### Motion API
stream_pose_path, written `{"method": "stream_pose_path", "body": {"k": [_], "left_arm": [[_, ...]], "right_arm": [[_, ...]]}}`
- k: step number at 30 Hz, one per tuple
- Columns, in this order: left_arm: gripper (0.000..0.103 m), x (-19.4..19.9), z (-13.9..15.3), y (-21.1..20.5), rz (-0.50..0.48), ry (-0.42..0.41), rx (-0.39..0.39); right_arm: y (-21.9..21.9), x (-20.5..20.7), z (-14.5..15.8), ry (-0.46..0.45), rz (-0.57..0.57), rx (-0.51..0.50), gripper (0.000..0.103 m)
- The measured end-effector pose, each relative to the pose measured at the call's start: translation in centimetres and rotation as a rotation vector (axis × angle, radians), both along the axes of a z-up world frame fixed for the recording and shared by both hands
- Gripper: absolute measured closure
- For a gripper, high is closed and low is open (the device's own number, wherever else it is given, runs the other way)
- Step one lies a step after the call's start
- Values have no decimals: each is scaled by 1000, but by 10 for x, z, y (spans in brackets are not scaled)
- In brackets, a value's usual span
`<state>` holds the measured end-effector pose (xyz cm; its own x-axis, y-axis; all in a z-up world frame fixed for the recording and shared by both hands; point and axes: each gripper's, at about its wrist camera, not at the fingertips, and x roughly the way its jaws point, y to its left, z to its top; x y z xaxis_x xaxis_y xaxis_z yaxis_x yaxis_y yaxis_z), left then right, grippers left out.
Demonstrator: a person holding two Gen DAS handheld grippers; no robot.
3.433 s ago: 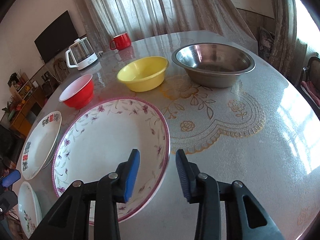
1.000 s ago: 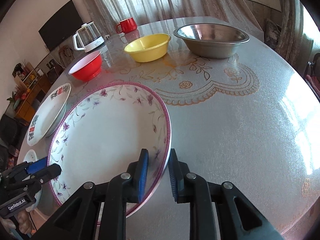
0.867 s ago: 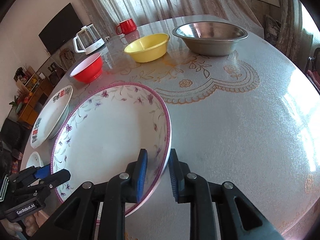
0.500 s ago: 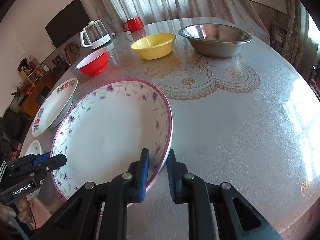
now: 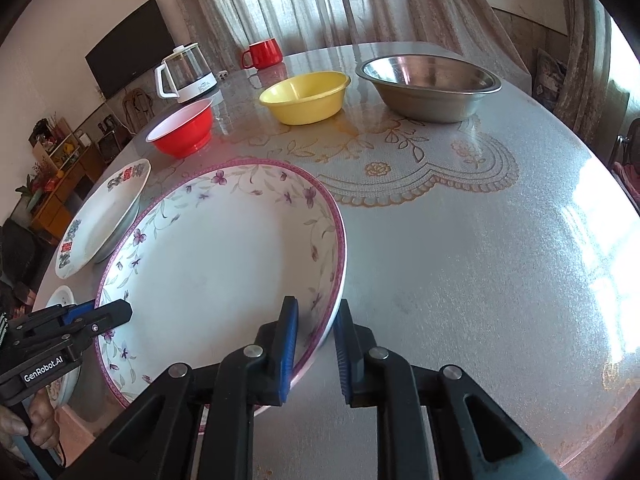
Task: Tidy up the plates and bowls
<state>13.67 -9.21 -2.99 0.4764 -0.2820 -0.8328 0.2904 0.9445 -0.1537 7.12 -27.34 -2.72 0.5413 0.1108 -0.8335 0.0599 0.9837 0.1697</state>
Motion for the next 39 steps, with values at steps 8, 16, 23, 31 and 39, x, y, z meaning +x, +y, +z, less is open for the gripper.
{"method": "stream_pose_path", "body": {"k": [8,16,23,31,39], "left_arm": [[77,-5,2,2,6,4,-12],[76,-13,12,15,24,-34,-30],[73,-18,24,29,50,-70,-78],[61,-12,33,49,98,-82,-107],[54,-4,38,69,131,-95,-116]], "right_arm": [[-2,-1,1,14,16,18,83],[-3,-2,8,-13,-19,16,79],[0,-2,20,-55,-36,-15,77],[12,3,34,-108,-8,23,74],[61,27,30,-69,183,163,72]]}}
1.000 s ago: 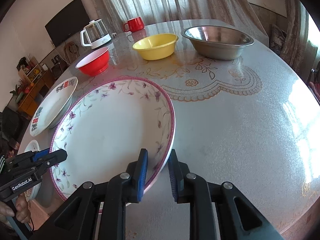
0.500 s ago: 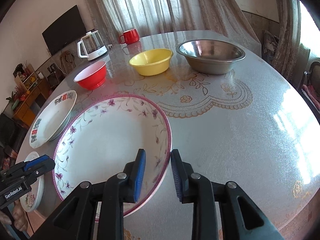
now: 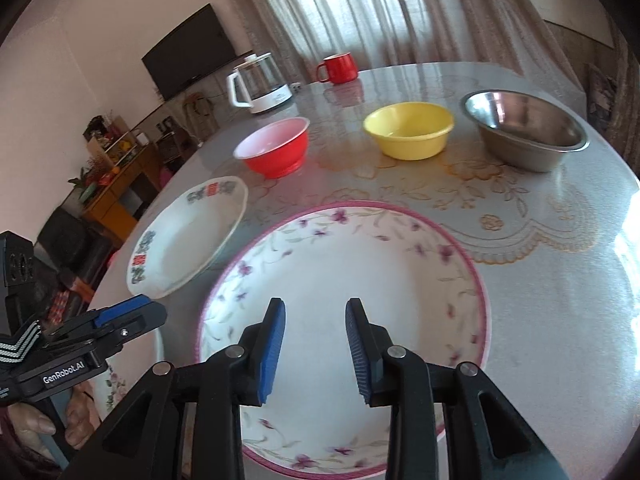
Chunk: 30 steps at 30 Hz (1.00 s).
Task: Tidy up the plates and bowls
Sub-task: 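Move both tools to the double-happiness plate rim and close on it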
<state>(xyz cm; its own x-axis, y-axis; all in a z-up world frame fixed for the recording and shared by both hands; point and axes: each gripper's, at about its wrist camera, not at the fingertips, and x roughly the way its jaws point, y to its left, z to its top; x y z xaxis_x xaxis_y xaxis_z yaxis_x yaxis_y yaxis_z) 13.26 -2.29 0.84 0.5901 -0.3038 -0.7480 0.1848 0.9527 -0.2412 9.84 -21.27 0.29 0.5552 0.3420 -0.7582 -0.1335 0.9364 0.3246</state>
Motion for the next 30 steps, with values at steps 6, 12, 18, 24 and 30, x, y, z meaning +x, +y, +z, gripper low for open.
{"method": "stream_pose_path", "body": {"k": [6,12,18,24,30], "left_arm": [[52,5,4,16,27,-14,0],[49,18,6,45,62,2,-19],[46,30,13,81,132,-32,16],[46,50,4,118,195,-13,8],[48,71,-12,139,229,14,2]], "right_arm": [[41,21,-3,29,123,68,72],[73,50,1,31,192,88,68],[87,86,-5,58,172,75,68],[93,121,-13,77,154,19,68],[102,136,-26,111,168,-20,68]]}}
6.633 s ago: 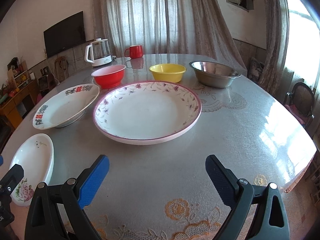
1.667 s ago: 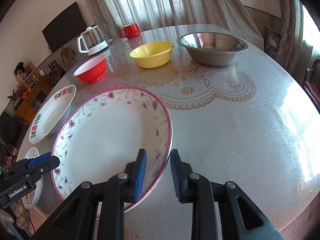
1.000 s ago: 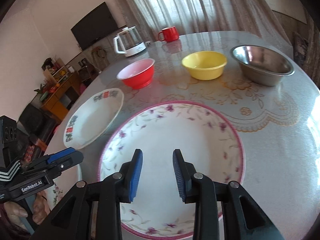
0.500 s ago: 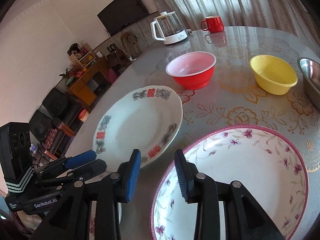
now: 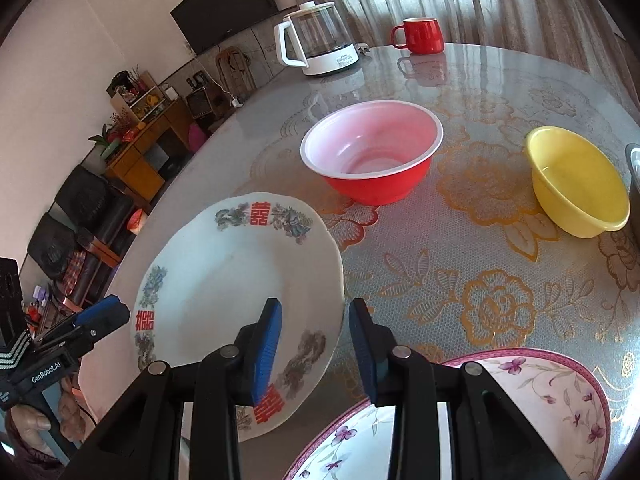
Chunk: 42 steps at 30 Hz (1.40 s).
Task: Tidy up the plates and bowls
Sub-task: 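Move both tools to the double-happiness plate rim and close on it, then lift the double-happiness plate with both tools and carry it over the floral plate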
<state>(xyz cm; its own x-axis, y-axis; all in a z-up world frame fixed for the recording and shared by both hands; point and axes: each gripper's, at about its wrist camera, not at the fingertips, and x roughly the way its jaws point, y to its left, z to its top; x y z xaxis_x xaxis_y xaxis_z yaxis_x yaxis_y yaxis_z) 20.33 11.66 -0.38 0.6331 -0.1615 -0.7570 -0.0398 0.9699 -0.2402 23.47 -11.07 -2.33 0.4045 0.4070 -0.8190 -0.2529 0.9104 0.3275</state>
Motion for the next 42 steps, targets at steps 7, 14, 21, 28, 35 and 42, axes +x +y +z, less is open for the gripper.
{"method": "stream_pose_path", "body": {"k": [7,14,21,28,35,42], "left_arm": [[65,18,-14,7,-18,22,-73],[73,34,-21,-1,-55,55,-115],[75,44,-24,-13,-85,90,-86],[74,49,-24,-16,-100,111,-48],[73,45,-23,-15,-126,105,-19],[73,48,-24,-13,-125,107,-30]], "right_arm": [[11,9,-12,27,25,-18,66],[17,12,-17,29,60,-46,66],[19,12,-17,11,87,-80,67],[16,14,-15,15,90,-59,66],[15,15,-15,18,95,-57,66],[20,14,-16,17,106,-68,64]]}}
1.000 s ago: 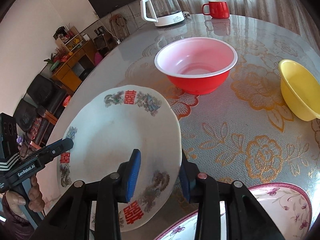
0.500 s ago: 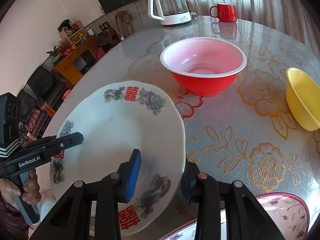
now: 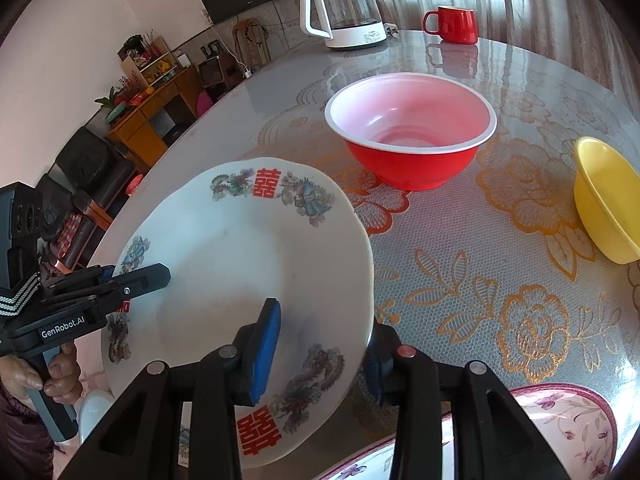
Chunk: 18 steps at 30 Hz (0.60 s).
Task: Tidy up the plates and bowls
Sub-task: 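Lift the double-happiness plate with both tools and carry it over the floral plate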
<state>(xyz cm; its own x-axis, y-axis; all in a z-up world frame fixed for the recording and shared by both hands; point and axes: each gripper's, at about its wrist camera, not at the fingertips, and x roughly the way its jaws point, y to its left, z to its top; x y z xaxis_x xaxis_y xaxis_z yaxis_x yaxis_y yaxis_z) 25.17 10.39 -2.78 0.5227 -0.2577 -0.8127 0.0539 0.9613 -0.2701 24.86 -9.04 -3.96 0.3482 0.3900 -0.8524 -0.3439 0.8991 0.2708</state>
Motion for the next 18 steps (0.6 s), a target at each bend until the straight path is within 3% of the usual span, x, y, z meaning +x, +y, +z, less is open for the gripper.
{"method": "stream_pose_path", "body": {"k": [18], "left_arm": [[77,-7,4,-2,33,15,-5]], "right_arm": [[5,-1,0,-16,8,-37,65]]}}
